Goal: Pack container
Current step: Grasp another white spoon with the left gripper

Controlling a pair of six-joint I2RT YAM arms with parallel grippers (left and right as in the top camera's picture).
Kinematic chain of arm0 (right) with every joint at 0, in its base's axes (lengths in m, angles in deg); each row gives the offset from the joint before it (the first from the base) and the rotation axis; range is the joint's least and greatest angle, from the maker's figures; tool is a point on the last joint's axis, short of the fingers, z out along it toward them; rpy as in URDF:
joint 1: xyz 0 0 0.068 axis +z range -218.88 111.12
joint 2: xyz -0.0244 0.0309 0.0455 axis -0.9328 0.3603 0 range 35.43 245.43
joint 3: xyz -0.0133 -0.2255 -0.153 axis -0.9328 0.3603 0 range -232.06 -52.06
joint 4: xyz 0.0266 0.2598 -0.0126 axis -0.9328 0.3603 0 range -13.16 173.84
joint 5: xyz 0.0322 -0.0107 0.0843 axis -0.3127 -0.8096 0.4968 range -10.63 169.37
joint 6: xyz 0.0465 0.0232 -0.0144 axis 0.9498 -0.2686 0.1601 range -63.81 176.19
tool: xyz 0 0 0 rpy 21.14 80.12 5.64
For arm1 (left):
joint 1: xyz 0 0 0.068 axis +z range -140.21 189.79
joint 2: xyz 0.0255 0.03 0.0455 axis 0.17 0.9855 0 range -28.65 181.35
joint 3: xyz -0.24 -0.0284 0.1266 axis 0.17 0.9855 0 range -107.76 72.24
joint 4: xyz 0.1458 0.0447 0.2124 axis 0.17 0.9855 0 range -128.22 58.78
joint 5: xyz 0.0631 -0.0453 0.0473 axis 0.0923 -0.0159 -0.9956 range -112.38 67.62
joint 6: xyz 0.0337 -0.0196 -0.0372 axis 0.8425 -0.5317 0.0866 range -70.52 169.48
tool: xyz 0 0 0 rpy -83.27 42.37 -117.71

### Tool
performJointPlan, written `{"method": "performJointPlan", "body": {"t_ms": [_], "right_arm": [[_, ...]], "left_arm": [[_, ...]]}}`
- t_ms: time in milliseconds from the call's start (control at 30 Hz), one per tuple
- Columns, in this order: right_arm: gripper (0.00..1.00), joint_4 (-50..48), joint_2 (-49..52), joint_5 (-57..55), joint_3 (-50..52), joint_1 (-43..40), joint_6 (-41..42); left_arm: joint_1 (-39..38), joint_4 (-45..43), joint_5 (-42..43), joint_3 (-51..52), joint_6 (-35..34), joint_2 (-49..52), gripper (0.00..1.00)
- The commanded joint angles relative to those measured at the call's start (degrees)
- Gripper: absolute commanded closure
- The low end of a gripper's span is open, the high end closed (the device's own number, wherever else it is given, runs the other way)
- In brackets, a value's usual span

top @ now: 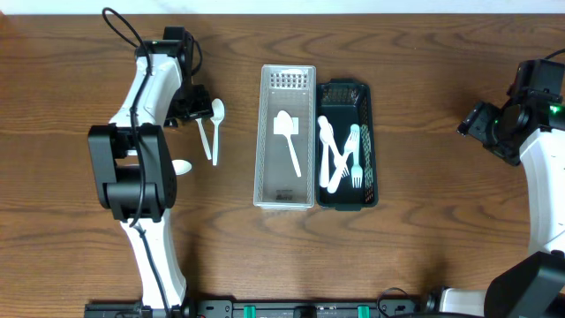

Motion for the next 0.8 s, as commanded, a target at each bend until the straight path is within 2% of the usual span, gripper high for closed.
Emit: {"method": "performJointPlan", "body": {"t_ms": [0, 133, 300, 567, 633, 767], "right_arm": [[0.20, -0.13, 0.28, 0.02, 0.00, -0.39, 0.15], [0.20, -0.07, 0.28, 0.02, 0.00, -0.39, 0.15], [0.20, 0.26, 0.28, 0.00, 0.00, -0.39, 0.13], [0.20, 0.28, 0.28, 0.02, 0.00, -0.39, 0.13], [0.20, 0.28, 0.28, 0.00, 0.00, -0.39, 0.13], [0.20, 0.31, 0.28, 0.00, 0.00, -0.39, 0.13]], "left_arm": [[-0.98, -0.11, -0.87, -0.24, -0.09, 2.58, 0.32], [-1.49, -0.04, -0.90, -0.24, -0.07, 4.44, 0.33], [-1.27, -0.04, -0.98, -0.24, -0.07, 5.11, 0.43], [-1.16, -0.15, -0.96, -0.13, -0.07, 5.14, 0.69], [-1.16, -0.31, -0.96, -0.13, -0.07, 5.14, 0.73], [-1.16, -0.35, -0.90, -0.13, 1.22, 5.14, 0.94]]}}
